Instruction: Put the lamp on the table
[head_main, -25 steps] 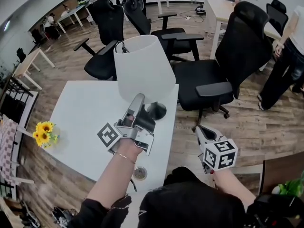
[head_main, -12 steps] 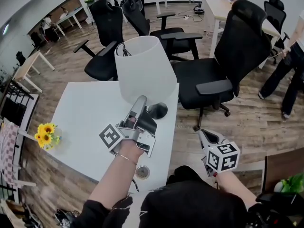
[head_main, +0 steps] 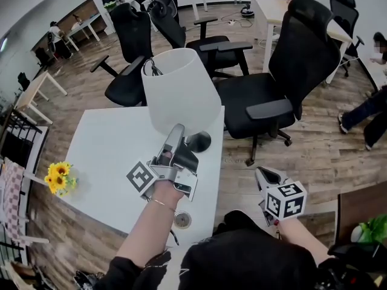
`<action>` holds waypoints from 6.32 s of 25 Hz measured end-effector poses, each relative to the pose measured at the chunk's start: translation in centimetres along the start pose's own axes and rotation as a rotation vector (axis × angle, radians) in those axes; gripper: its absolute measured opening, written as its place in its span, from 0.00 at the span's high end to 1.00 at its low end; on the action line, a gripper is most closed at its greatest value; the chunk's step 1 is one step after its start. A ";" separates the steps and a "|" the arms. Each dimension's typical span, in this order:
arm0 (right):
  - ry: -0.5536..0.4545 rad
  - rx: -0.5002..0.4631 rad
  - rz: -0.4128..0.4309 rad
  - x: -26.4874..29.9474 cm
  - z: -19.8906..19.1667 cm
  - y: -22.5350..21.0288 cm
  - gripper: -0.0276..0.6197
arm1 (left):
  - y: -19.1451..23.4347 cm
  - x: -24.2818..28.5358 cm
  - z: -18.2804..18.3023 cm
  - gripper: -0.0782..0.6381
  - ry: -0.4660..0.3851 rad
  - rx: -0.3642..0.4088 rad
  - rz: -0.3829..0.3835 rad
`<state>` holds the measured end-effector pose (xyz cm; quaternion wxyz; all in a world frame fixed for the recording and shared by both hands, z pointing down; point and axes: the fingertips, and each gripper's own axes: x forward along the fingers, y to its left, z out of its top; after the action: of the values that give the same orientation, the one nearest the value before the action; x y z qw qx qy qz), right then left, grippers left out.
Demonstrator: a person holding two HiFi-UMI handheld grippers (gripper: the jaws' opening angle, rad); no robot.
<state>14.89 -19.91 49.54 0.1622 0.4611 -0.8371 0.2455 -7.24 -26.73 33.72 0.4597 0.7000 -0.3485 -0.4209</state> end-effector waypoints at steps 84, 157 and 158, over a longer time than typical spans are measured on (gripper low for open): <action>0.015 0.038 -0.001 -4.2 -2.6 0.0 0.93 | 0.8 -3.2 -3.6 0.70 0.021 0.012 0.079; 0.007 -0.022 0.194 -23.1 -12.8 9.1 0.93 | -5.8 -32.7 -20.8 0.87 0.393 0.816 0.407; 0.007 -0.025 0.197 -23.4 -12.9 9.2 0.94 | -5.9 -33.3 -21.0 0.87 0.389 0.811 0.413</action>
<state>19.84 7.74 46.15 0.1460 0.3737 -0.8807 0.2517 -0.95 11.72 41.84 0.2805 0.8044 -0.5236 -0.0131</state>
